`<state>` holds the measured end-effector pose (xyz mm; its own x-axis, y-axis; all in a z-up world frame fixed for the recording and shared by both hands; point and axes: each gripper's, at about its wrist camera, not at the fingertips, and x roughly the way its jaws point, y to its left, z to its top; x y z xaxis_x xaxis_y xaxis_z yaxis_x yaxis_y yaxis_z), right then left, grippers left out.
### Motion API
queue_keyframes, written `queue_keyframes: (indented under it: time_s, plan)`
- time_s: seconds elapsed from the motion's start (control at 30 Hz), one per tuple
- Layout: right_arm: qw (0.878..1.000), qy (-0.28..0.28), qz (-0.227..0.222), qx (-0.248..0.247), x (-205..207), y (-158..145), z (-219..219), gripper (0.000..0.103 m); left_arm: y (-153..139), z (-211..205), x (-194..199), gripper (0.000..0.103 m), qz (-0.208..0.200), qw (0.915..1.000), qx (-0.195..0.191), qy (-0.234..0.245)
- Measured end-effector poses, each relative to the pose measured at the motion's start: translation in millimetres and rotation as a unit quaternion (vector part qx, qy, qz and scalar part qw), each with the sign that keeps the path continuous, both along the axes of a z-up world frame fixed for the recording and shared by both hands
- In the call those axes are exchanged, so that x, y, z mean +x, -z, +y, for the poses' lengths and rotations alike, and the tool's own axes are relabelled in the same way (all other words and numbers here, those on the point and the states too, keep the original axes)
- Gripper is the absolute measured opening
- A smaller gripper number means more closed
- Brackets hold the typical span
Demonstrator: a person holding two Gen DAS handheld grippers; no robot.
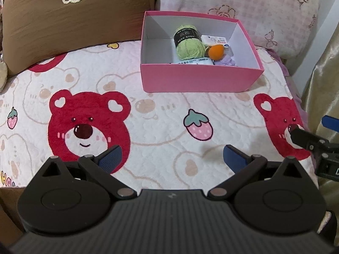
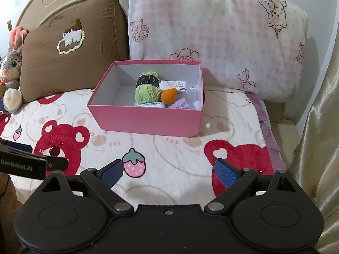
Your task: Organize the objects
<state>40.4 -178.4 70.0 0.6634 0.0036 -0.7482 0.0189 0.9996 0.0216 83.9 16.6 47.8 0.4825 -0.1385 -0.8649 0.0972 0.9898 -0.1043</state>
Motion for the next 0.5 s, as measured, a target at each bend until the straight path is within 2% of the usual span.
queue_keyframes:
  time_s: [0.2,0.4,0.5]
  plan:
    - [1.000,-0.003,0.014,-0.011,-0.6,1.5,1.6,0.095,1.0,-2.4,0.1,0.103,0.015,0.9998,0.009,0.004]
    - [1.000,-0.006,0.025,-0.009,-4.1,0.7,0.6,0.095,0.0,-0.3,-4.5,0.103,0.018,0.9998,0.004,0.003]
    - [0.999,-0.013,0.030,-0.007,-7.4,0.6,1.8,0.095,-0.5,-0.5,-8.3,0.103,0.015,0.9998,0.013,0.005]
